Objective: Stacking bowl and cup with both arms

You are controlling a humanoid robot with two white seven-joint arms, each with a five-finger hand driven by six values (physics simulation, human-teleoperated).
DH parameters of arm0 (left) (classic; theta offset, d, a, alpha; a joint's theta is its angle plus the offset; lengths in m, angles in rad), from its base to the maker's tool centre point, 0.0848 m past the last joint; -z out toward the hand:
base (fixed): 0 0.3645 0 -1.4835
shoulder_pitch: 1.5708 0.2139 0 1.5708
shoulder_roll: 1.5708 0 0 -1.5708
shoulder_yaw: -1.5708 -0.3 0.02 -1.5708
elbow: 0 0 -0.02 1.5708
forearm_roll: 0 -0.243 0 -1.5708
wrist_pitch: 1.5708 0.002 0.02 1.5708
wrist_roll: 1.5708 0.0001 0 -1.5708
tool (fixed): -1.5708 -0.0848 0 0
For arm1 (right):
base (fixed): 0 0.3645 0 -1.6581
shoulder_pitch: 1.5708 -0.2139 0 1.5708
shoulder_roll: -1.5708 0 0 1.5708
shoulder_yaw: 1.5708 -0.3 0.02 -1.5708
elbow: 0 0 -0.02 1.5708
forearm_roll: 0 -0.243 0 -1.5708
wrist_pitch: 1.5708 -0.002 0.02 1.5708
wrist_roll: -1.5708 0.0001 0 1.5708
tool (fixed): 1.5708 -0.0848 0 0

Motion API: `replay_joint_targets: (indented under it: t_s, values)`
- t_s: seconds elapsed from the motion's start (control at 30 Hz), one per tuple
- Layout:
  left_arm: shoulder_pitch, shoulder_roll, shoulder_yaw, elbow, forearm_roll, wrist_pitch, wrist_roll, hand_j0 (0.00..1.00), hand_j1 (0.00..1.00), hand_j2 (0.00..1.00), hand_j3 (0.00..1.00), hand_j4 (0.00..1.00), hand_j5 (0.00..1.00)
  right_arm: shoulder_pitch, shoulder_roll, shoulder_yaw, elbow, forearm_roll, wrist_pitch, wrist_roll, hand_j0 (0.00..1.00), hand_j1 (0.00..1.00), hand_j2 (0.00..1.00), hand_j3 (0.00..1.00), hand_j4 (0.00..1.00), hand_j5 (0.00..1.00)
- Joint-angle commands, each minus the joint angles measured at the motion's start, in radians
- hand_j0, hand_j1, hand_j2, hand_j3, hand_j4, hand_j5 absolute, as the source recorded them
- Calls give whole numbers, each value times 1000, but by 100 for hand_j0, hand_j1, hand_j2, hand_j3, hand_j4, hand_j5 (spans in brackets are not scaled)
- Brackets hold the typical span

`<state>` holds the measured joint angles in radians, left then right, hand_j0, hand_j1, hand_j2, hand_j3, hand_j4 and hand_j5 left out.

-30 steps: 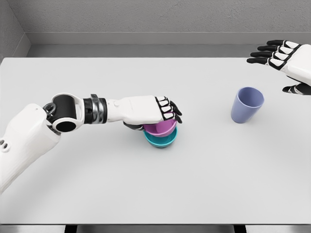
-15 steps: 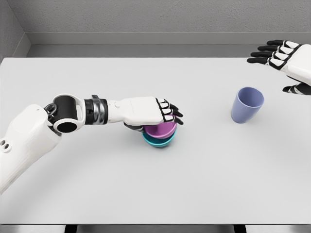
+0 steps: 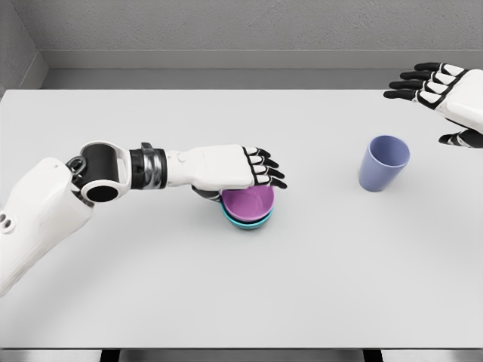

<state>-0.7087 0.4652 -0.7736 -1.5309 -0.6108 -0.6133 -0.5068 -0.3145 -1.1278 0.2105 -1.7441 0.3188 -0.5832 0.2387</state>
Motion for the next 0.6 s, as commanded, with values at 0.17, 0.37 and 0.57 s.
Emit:
replay_joint_targets:
  t_s: [0.17,0.37,0.57]
  values:
    - [-8,23,-1,-11,16,2,2,100,100,100,100,100,100,-2,-1,0,1,-6,0,-1,100,100,100,100,100,100]
    - [-15,98,-1,-25,85,2,4,100,100,100,100,100,100,2,-6,-2,1,-6,0,-1,100,100,100,100,100,100]
    - [-14,234,13,-3,252,2,4,100,100,100,100,100,100,2,-7,-2,3,-6,0,1,100,100,100,100,100,100]
